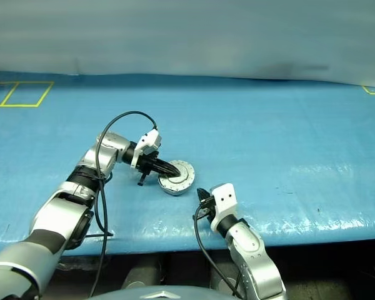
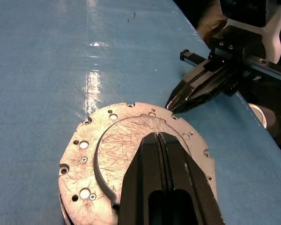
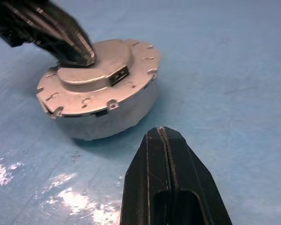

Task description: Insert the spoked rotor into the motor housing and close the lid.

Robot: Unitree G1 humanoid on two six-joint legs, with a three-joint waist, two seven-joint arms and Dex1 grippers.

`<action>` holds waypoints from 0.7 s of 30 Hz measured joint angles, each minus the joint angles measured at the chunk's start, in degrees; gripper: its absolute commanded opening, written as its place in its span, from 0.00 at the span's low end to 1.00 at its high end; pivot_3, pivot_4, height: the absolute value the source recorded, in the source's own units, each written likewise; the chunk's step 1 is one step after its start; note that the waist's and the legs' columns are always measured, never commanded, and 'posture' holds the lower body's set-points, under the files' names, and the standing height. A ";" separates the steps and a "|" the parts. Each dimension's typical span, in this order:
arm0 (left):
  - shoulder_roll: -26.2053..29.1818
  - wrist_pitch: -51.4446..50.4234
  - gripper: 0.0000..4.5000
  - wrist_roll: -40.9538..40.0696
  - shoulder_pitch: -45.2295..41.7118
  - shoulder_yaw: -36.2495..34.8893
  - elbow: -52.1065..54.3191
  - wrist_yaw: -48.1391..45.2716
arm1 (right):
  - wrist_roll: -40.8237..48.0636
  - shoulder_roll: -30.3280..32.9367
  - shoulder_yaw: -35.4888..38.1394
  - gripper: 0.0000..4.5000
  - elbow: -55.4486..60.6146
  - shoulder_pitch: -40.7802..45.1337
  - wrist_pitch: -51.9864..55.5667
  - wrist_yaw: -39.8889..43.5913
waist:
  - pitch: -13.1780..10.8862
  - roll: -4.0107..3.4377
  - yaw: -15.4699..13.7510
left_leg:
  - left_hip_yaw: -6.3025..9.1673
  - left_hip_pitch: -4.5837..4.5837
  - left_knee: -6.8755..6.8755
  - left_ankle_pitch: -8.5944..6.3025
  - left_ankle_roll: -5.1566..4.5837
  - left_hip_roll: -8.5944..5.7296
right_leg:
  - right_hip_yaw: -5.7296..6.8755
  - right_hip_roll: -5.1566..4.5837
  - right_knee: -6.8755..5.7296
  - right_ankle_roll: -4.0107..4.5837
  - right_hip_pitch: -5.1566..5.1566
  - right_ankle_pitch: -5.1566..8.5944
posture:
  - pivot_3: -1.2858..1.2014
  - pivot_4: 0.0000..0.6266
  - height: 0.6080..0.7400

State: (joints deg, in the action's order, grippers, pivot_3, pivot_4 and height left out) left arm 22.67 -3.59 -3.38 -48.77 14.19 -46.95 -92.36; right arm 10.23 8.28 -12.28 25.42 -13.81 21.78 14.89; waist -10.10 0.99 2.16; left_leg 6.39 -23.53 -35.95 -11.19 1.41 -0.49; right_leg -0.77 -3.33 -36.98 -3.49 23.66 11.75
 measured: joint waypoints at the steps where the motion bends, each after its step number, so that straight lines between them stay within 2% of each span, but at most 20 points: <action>1: 0.50 -0.37 0.00 -0.07 0.50 -0.14 0.96 0.20 | 0.69 0.65 1.28 0.00 1.72 0.12 1.37 -0.02 | 0.00 0.00 -0.02 | 0.01 0.00 0.00 0.00 0.00 0.00 | 0.00 0.00 0.00 0.00 -0.01 0.00 | 0.52 0.24 1.00; 2: 0.77 -0.86 0.00 -0.15 0.91 -0.28 1.71 0.53 | 1.42 1.14 2.20 0.00 2.98 0.32 2.50 0.00 | 0.00 0.00 -0.08 | 0.02 0.00 0.00 0.00 0.00 0.00 | 0.01 0.00 0.00 0.00 -0.01 0.00 | 0.52 0.24 1.00; 5: 1.52 -1.61 0.00 -0.60 3.04 -1.17 6.33 3.61 | 3.71 3.44 4.82 0.14 6.52 2.41 7.72 0.25 | 0.00 0.00 -0.11 | 0.02 -0.02 -0.01 0.00 0.00 0.00 | 0.01 0.00 0.00 0.00 0.00 0.00 | 0.52 0.24 1.00; 9: 0.90 -3.63 0.00 -1.88 9.15 -4.21 17.76 12.98 | 4.52 6.52 5.42 0.42 7.70 7.28 12.28 1.44 | 0.00 -0.01 -0.01 | 0.01 -0.02 0.01 0.00 0.00 0.00 | -0.01 -0.03 0.04 0.00 0.01 -0.01 | 0.52 0.24 1.00; 17: -2.51 -8.39 0.00 -5.92 29.52 -10.70 43.68 33.21 | 4.91 9.39 2.41 0.99 3.70 19.86 16.21 6.82 | 0.01 -0.03 -0.04 | 0.01 0.05 0.03 0.01 0.00 0.01 | -0.01 -0.03 0.02 0.01 -0.03 -0.04 | 0.52 0.24 1.00; 21: -4.35 -8.80 0.00 -6.64 37.87 -14.45 52.05 42.68 | 4.92 10.26 -0.85 0.99 -0.91 25.37 16.42 11.18 | 0.01 -0.04 -0.15 | -0.03 0.08 -0.01 0.01 0.01 -0.01 | -0.01 -0.05 0.06 0.02 -0.09 -0.06 | 0.52 0.24 1.00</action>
State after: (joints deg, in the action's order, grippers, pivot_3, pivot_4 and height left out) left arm 18.32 -12.39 -10.02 -10.90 -0.26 5.10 -49.69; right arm 15.16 18.54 -13.13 24.50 11.56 38.20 26.06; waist -10.09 0.95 2.02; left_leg 6.36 -23.45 -35.96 -11.18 1.42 -0.49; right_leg -0.78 -3.38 -36.92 -3.47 23.57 11.69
